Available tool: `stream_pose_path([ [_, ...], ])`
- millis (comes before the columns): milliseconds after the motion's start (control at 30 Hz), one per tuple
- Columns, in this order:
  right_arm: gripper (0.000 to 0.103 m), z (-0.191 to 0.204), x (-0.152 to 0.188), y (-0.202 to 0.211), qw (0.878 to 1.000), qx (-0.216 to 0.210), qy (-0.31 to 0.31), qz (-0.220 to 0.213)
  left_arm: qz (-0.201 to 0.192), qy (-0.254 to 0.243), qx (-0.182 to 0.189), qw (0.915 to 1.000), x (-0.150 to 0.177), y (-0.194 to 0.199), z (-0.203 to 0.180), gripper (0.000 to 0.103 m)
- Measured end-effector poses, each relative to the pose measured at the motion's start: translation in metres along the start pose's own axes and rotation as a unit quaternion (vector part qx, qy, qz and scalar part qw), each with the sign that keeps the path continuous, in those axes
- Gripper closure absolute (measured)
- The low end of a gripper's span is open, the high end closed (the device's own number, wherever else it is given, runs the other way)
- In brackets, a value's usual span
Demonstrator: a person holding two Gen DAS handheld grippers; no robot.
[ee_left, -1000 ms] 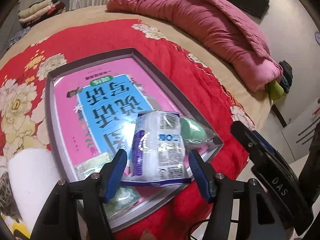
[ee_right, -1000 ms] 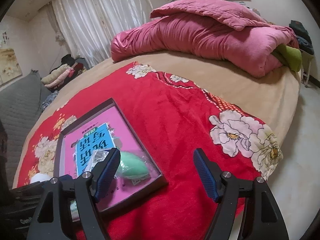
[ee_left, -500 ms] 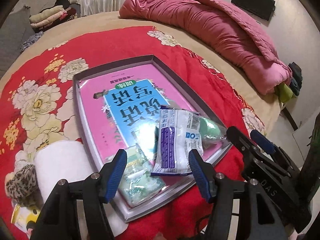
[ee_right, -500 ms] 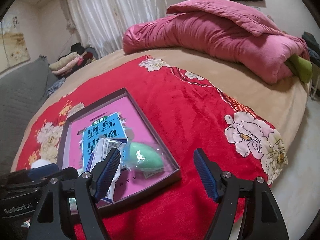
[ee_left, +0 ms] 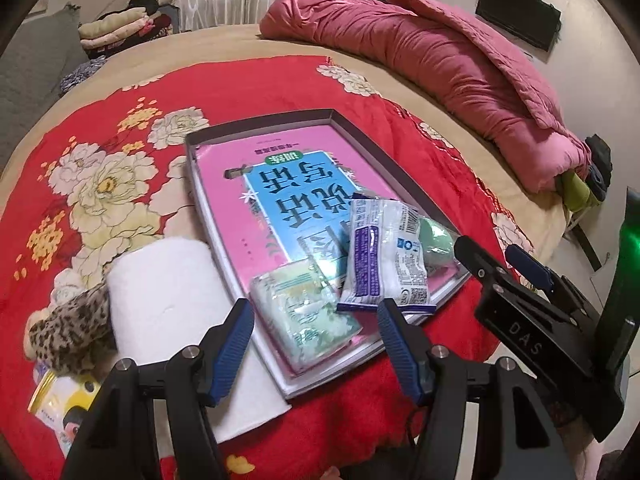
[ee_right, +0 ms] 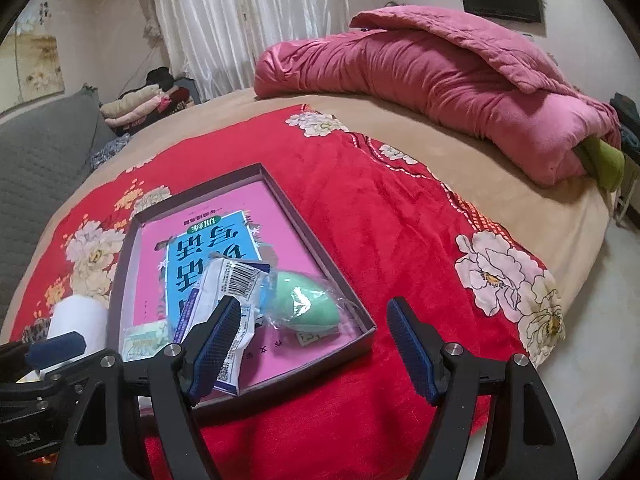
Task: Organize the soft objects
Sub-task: 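Lower the white-blue wipe pack into the tray and open the left tool, then move both open tools back over the pile of soft items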
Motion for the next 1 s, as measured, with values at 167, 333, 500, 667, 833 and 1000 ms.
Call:
stream_pose_path([
  [167,0.026,0.008,-0.003,0.005,1.000,0.000,0.006,-0.001,0.000,0.009,0.000,1.0000,0.005,0.011,0.012,0.039],
  [333,0.026,0.032,-0.009,0.018,0.999,-0.018,0.035,-0.013,-0.008,0.024,0.001,0.9997,0.009,0.027,0.026,0.039],
  [500,0.026,0.059,-0.014,0.033,0.997,-0.039,0.064,-0.026,-0.017,0.039,-0.004,0.9991,0.016,0.046,0.044,0.040],
  [667,0.026,0.088,-0.018,0.050,0.994,-0.062,0.087,-0.035,-0.029,0.059,-0.011,0.9977,0.025,0.068,0.070,0.040],
  [833,0.026,0.119,-0.017,0.065,0.989,-0.082,0.119,-0.042,-0.031,0.085,-0.015,0.9958,0.036,0.085,0.098,0.040],
  [1000,0.026,0.153,-0.015,0.084,0.981,-0.111,0.152,-0.052,-0.035,0.111,-0.027,0.9928,0.053,0.107,0.135,0.040],
])
Point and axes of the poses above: each gripper's, at about its wrist camera, not at the fingertips, and y roughly against the way its jaws point, z to its left, x to its underside, the point moved 3 cm from there along -y, roughly the way its jaws point, and after that the axes turned 11 degrees about y, right-handed, at the moved point
